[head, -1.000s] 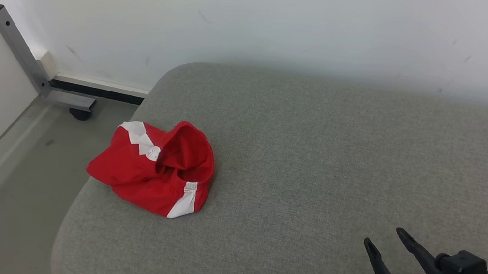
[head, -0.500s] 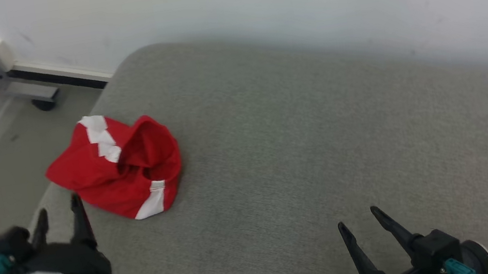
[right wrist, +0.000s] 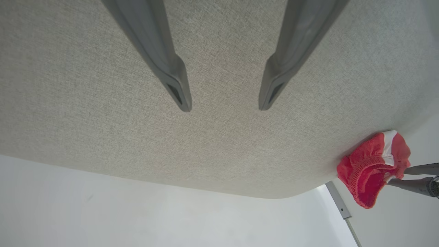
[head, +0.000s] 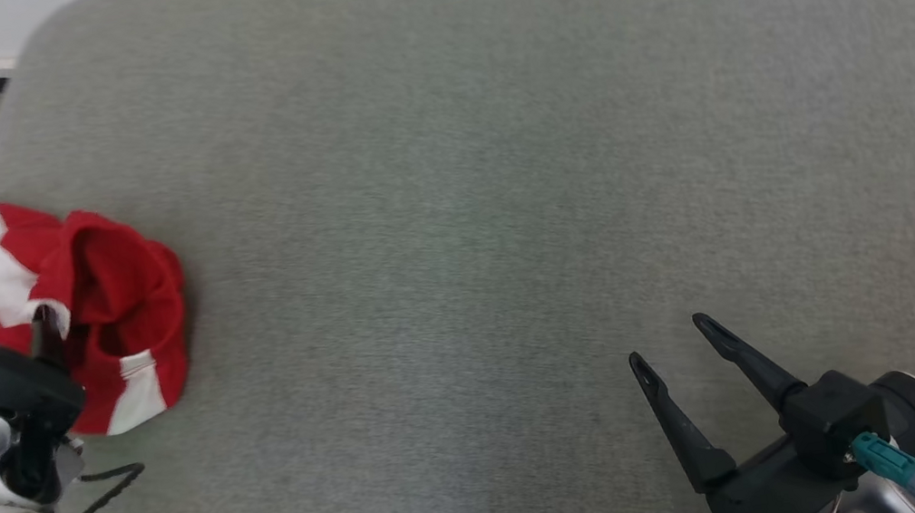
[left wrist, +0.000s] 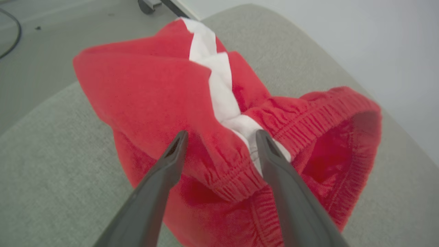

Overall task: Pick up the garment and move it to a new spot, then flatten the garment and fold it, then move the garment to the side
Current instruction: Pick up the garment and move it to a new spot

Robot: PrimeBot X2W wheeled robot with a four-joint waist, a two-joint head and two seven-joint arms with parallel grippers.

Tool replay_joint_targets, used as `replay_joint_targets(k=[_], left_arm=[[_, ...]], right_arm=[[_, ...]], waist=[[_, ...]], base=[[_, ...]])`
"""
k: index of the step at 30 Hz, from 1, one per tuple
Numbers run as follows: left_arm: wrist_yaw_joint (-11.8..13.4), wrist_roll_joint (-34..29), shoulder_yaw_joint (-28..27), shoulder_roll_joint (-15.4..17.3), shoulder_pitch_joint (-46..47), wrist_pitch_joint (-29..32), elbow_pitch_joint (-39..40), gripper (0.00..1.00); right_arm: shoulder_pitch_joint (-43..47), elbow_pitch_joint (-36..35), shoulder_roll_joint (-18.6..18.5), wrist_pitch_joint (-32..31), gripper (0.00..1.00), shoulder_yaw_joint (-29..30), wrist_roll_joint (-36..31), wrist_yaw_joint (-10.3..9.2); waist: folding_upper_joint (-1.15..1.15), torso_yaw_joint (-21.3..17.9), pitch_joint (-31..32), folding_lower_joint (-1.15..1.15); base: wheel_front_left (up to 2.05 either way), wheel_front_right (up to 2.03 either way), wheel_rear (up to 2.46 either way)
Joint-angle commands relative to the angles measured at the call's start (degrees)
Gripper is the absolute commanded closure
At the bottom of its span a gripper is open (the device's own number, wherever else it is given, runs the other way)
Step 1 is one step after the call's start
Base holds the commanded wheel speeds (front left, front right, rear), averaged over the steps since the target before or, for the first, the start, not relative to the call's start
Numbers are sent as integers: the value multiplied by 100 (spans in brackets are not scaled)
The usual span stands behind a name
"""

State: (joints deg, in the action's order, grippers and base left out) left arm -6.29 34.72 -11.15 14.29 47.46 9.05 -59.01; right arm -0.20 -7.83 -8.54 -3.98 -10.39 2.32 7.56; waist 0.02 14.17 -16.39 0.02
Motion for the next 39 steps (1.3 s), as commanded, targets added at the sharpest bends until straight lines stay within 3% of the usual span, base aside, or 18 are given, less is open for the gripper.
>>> replay_joint_targets(k=[1, 6, 10, 11, 13, 21, 30, 36, 39], left_arm=[[18, 0, 0, 50, 65, 56, -38, 0], [329, -80, 140, 221, 254, 907, -584, 0], [411, -122, 262, 198, 335, 1377, -826, 0], [418, -148, 303, 192, 352, 1428, -850, 42], [383, -181, 368, 178, 357, 1496, -869, 100], [461, -301, 437, 567, 407, 1075, -600, 100], [125, -616, 788, 1026, 713, 691, 384, 100], [-29, -535, 1017, 973, 687, 782, 1623, 100], [-66, -443, 1181, 788, 508, 961, 2441, 100]], right_arm=[[-54, -27, -3, 5, 0, -3, -34, -13], [-103, -125, 9, 1, 0, -39, -36, -13], [-117, -135, 77, 41, 0, -27, -61, -13], [-124, -118, 97, 50, 0, -29, -58, -13], [-134, -67, 125, 68, 0, -39, -47, -13], [-239, 248, 255, 266, 0, -120, 72, -13], [-280, 845, 464, 672, 0, -204, 294, -12], [-152, 1204, 550, 967, 0, -121, 384, -13], [-98, 1330, 566, 1073, 0, -57, 419, -13]], waist=[[-2, -529, -525, -2], [-2, -702, -657, -2], [-2, -744, -692, -2], [-2, -747, -684, -2], [-2, -740, -647, -2], [-2, -673, -211, -2], [-2, -703, 572, -2], [-2, -835, 1100, -2], [-2, -981, 1315, -2]], base=[[0, 0, 0], [0, 0, 0], [0, 0, 0], [0, 0, 0], [0, 0, 0], [0, 0, 0], [0, 0, 0], [0, 0, 0], [0, 0, 0]])
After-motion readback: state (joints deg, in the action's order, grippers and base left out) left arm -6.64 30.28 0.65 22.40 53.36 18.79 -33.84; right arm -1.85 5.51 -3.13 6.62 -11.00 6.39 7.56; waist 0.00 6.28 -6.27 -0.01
